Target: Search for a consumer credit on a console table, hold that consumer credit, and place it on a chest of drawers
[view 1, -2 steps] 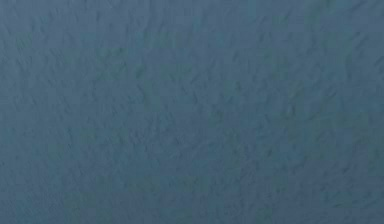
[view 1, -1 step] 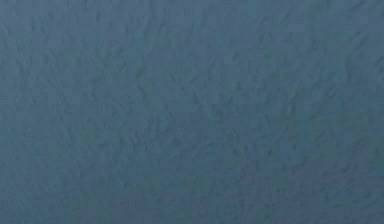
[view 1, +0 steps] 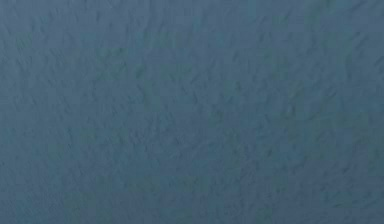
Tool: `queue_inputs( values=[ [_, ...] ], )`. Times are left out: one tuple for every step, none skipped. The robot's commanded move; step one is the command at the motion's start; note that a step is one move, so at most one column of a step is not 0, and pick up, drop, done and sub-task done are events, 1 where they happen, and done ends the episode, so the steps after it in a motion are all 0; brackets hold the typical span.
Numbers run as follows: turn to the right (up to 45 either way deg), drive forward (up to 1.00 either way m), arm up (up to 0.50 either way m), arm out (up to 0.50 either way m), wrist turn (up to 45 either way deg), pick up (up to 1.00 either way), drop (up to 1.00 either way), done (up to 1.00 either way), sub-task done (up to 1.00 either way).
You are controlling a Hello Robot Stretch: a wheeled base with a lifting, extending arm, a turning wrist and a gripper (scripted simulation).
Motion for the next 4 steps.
queue_inputs(
  values=[
    [0.0,0.0,0.0,0.0,42.0,0.0,0.0,0.0,0.0],
    [0.0,0.0,-0.26,0.0,0.0,0.0,0.0,0.0,0.0],
    [0.0,0.0,0.0,0.0,0.0,0.0,1.0,0.0,0.0],
    [0.0,0.0,0.0,-0.1,0.0,0.0,0.0,0.0,0.0]
  ],
)
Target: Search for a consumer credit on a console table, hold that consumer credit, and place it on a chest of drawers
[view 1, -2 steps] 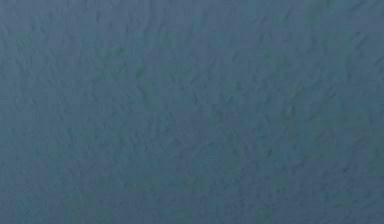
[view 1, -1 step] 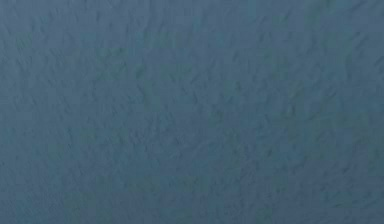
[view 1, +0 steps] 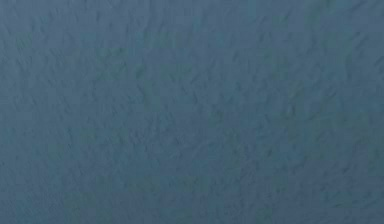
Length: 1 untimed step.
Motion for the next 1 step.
queue_inputs(
  values=[
    [0.0,0.0,0.0,0.0,0.0,0.0,0.0,1.0,0.0]
  ],
)
